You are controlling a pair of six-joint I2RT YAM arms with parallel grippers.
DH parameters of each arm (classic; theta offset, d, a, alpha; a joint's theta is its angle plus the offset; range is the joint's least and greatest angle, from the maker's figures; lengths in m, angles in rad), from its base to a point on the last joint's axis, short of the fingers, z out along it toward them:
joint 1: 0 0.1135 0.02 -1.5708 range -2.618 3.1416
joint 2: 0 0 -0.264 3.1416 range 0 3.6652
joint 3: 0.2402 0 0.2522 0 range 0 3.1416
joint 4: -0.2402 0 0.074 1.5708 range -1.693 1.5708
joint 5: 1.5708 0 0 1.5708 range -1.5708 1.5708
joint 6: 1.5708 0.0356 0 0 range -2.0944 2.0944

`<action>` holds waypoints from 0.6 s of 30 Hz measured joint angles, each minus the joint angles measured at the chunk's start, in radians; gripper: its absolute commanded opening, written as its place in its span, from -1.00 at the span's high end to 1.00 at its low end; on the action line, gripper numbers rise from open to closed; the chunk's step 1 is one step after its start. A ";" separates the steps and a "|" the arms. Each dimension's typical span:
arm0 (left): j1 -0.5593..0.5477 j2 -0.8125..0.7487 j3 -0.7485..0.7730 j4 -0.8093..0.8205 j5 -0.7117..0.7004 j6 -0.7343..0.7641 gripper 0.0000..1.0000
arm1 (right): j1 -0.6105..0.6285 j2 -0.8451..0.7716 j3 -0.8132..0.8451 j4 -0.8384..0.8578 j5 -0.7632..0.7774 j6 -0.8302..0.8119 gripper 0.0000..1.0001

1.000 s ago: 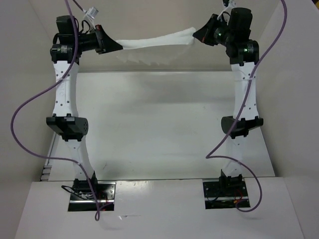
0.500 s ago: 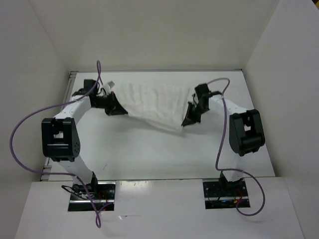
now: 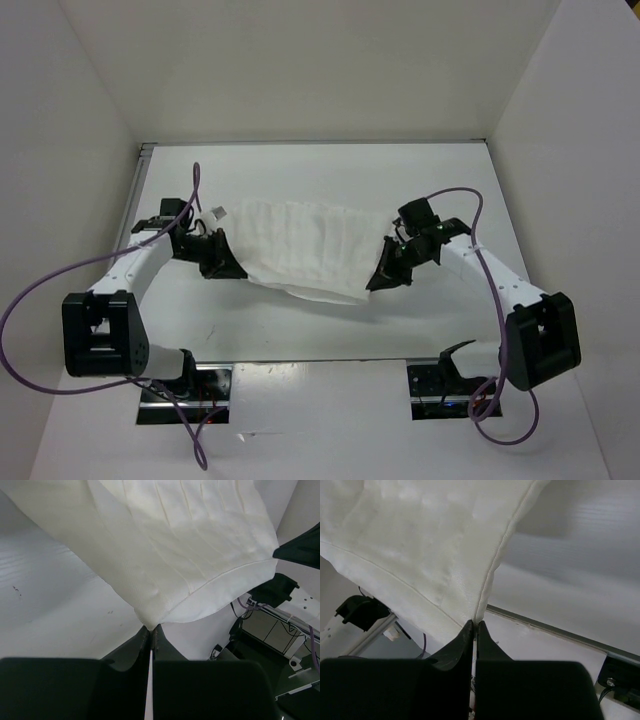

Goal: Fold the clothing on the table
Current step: Fold the skirt

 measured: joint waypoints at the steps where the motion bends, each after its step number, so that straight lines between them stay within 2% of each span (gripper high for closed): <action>1: 0.000 0.003 0.007 -0.003 -0.005 -0.002 0.92 | -0.008 0.002 0.007 -0.007 0.003 0.003 1.00; 5: -0.007 0.063 0.115 0.001 -0.013 -0.037 0.92 | -0.090 0.051 0.090 -0.007 0.000 -0.003 1.00; 8: -0.017 0.123 0.224 0.051 -0.013 -0.074 0.88 | -0.148 0.109 0.223 0.003 0.000 -0.017 0.99; 13: -0.018 0.179 0.320 0.123 -0.029 -0.124 0.88 | -0.175 0.170 0.347 0.041 0.000 -0.041 0.99; 18: -0.018 0.322 0.410 0.181 -0.061 -0.155 0.88 | -0.178 0.297 0.424 0.084 0.002 -0.067 0.99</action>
